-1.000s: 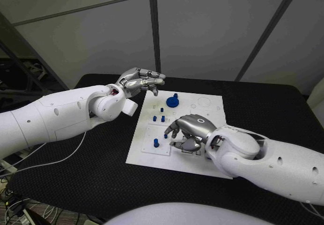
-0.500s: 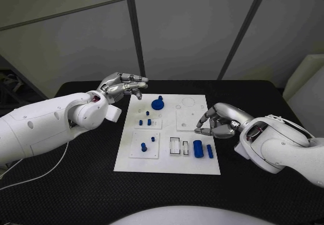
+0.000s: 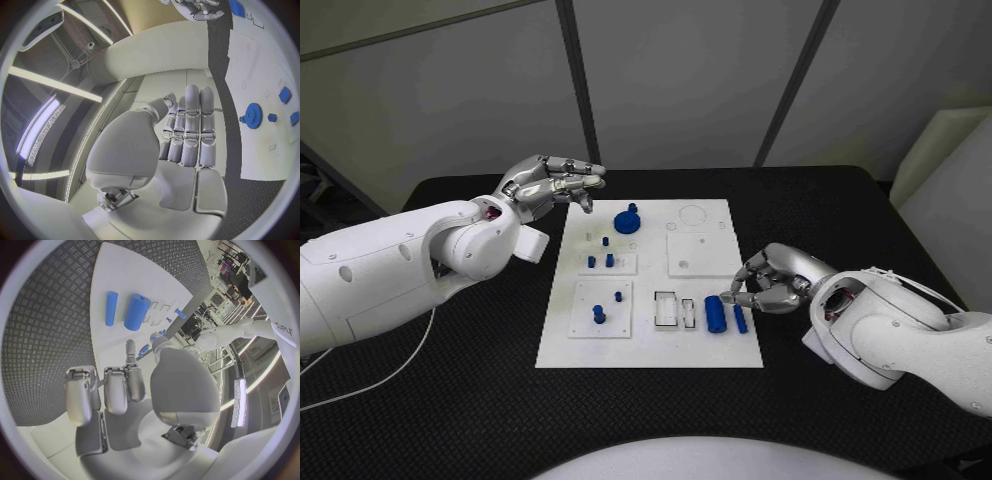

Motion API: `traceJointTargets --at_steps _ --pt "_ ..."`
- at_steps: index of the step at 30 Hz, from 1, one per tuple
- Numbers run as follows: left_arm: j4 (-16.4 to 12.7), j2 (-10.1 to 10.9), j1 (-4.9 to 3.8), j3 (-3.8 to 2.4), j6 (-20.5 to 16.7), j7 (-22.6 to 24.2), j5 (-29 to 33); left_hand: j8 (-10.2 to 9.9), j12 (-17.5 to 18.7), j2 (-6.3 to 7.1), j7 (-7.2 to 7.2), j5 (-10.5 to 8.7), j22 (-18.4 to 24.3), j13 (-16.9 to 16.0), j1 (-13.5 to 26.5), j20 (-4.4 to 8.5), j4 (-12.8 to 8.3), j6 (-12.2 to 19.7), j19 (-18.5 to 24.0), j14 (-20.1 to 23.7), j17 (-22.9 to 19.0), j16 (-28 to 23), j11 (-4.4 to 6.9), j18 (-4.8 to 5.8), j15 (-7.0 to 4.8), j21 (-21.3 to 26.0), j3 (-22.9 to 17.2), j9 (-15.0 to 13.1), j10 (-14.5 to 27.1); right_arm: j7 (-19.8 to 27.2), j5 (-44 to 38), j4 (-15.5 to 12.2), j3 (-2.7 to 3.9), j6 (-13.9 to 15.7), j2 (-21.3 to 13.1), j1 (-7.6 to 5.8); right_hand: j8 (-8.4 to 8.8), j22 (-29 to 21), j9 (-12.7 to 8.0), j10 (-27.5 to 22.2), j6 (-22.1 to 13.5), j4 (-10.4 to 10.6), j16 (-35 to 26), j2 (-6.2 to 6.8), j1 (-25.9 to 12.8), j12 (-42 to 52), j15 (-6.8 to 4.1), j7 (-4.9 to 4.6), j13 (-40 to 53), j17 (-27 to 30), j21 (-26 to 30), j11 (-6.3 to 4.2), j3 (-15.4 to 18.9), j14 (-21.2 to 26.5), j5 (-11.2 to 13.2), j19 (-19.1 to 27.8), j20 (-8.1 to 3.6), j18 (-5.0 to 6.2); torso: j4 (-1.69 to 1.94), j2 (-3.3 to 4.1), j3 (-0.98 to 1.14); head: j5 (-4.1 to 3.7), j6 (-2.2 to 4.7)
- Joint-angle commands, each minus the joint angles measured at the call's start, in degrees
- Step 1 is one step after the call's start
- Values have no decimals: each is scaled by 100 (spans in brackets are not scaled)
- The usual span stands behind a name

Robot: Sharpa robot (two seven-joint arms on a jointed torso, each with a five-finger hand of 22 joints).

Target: Assemble the parts on the task board

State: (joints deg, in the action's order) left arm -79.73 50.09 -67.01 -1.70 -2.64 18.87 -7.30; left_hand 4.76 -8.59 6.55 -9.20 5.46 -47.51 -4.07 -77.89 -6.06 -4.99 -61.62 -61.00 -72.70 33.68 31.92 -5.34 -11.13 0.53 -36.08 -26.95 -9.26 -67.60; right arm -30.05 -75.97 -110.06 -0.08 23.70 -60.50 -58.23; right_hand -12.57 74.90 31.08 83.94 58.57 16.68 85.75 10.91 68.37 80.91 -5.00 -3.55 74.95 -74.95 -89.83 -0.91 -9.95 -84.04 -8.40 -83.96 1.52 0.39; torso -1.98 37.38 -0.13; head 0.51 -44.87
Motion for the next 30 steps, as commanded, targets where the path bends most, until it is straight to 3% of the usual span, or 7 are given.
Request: traceJointTargets --at_steps 1,9,18,30 --pt "-14 7 -6 -3 55 24 25 -35 13 -47 -7 -25 6 7 -13 -32 3 45 -19 -27 -6 -33 -2 65 -1 30 26 9 45 -403 -232 19 2 11 65 42 39 1510 121 174 -72 -3 49 -6 -55 40 45 -9 733 -668 -17 19 75 -434 -23 -604 24 -39 2 5 -2 12 3" --pt "-14 15 -6 -2 58 27 25 -34 12 -47 -6 -26 12 6 -3 -34 8 38 -19 -26 -7 -38 -2 66 2 38 35 9 43 -572 -376 108 1 -176 233 194 73 1510 287 158 -126 3 80 -3 -93 32 55 -19 739 -731 -17 30 203 -440 -31 -604 37 -39 -14 6 -2 42 -7" --pt "-14 19 -5 -2 67 30 25 -34 12 -47 -6 -26 12 6 -3 -34 8 38 -19 -26 -7 -38 -2 66 2 38 35 9 43 -611 -440 225 1 -250 431 333 88 1510 357 141 -144 3 75 -9 -98 9 59 -23 725 -722 -17 35 253 -435 -33 -604 41 -39 -2 3 0 49 -17" --pt "-15 35 -3 -2 70 27 25 -34 12 -47 -6 -26 12 6 -3 -34 8 38 -19 -26 -7 -38 -2 66 2 38 35 9 43 -741 -559 466 0 -360 679 400 97 1510 448 140 -145 -8 80 -20 -48 15 62 -21 738 -734 -17 35 290 -435 -39 -604 45 -39 -5 7 -3 63 -18"
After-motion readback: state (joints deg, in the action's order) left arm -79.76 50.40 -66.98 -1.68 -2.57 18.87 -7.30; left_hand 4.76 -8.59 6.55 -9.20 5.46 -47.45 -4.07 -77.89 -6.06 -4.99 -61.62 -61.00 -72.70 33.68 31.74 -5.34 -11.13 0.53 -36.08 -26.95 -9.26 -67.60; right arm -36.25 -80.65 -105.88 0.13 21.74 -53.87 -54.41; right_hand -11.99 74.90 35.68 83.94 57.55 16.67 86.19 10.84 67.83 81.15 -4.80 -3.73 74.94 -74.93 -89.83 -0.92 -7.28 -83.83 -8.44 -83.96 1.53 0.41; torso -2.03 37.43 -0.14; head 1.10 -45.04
